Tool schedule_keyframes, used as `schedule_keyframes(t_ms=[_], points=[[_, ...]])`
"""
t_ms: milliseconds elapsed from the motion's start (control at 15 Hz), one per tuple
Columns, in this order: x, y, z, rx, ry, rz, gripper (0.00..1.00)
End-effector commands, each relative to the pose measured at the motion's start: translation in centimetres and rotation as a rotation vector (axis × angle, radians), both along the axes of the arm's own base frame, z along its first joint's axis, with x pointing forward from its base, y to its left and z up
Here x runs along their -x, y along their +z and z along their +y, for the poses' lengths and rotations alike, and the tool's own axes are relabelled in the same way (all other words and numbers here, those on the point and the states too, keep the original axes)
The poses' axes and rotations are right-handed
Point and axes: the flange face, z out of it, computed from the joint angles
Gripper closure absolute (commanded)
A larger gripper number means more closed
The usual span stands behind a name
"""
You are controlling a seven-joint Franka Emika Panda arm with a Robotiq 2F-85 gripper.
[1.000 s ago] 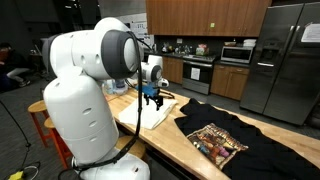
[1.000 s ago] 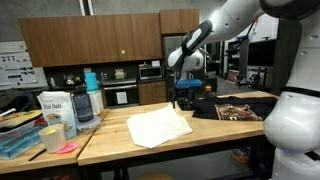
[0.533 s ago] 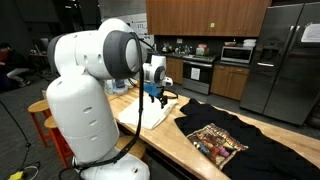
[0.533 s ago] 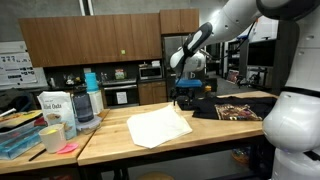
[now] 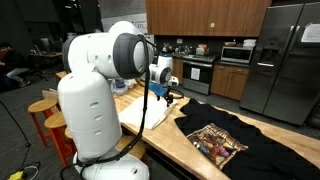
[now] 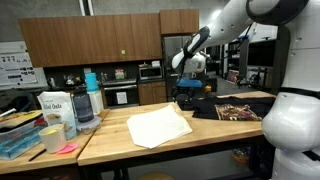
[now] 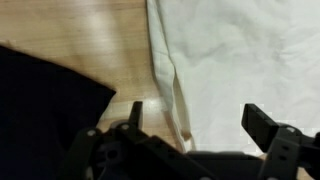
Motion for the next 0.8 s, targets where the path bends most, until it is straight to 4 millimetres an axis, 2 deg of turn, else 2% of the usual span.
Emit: schedule_keyframes(t_ms=[0, 733], points=[[-2.7, -0.3, -0.8, -0.022, 0.022, 0.01, 0.0], [-7.9, -2.8, -1.2, -0.116, 0.139, 0.099, 0.0]])
